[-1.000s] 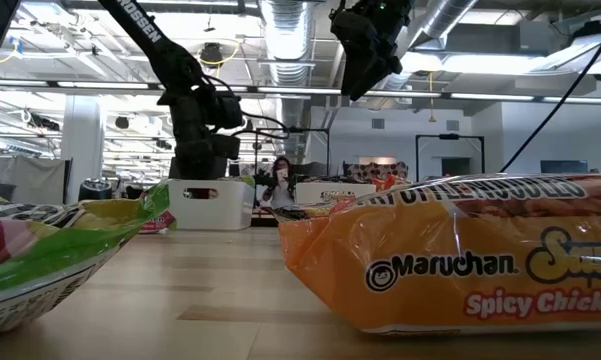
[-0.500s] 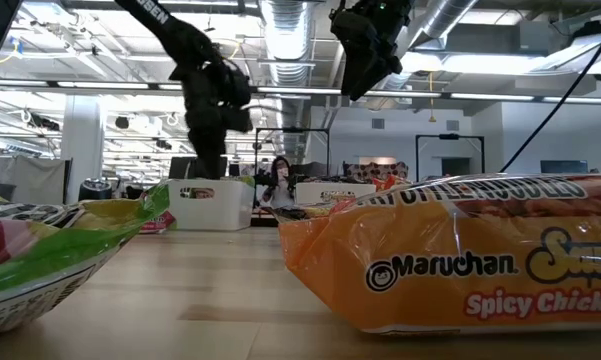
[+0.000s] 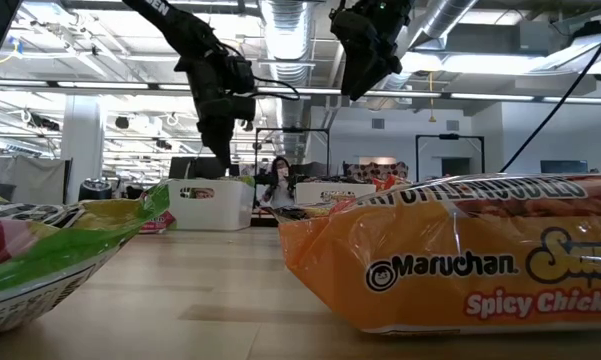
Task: Sort Maruchan noodles
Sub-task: Put the green noodle pack into the left white bin
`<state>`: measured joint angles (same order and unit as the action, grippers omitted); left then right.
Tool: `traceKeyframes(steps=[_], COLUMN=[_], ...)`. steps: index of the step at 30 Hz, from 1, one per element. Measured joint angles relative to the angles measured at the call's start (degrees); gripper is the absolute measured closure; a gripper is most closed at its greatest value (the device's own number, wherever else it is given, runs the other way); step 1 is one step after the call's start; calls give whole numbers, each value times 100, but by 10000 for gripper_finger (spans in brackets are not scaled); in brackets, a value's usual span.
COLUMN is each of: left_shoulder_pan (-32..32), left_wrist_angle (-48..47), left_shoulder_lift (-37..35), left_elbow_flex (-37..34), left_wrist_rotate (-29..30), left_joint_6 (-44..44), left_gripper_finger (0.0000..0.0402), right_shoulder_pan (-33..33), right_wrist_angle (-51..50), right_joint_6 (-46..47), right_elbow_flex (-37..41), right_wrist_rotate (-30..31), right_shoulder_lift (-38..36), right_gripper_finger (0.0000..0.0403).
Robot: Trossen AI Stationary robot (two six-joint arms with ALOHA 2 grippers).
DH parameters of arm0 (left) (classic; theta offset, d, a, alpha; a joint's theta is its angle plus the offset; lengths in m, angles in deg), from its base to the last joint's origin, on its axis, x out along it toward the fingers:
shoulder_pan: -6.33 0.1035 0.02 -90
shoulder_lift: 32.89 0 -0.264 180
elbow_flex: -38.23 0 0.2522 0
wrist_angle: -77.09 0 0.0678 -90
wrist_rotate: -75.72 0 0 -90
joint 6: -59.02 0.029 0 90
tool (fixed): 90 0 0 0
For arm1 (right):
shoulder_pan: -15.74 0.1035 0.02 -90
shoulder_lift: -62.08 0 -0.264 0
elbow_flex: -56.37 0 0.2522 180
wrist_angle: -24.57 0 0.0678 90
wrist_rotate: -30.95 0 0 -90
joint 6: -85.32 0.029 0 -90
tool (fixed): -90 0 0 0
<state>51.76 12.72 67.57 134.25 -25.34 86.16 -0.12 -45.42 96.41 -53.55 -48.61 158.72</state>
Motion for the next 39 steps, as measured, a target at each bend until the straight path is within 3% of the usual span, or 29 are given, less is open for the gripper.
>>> traceKeyframes(steps=[7, 13, 16, 22, 39], left_shoulder_pan=[0, -27, -51, -93, -153], left_wrist_angle=[17, -123, -141, 23, 1331], left_shoulder_lift=[0, -9, -9, -9, -9], left_elbow_flex=[0, -87, -305, -772, -1729], left_wrist_rotate=[183, -517, -558, -443, -191], left_joint_6=[-199, -564, -412, 73, 14], left_gripper_finger=[316, 262, 247, 242, 242], right_shoulder_pan=[0, 0, 0, 0, 0], right_wrist_angle=[1, 1, 0, 1, 2], right_joint_6=[0, 0, 0, 0, 4], right_elbow_flex=[0, 0, 0, 0, 0], right_wrist_rotate=[0, 0, 0, -1, -2], right_shoulder_lift=[0, 0, 0, 0, 0], right_gripper_finger=[207, 207, 207, 207, 207])
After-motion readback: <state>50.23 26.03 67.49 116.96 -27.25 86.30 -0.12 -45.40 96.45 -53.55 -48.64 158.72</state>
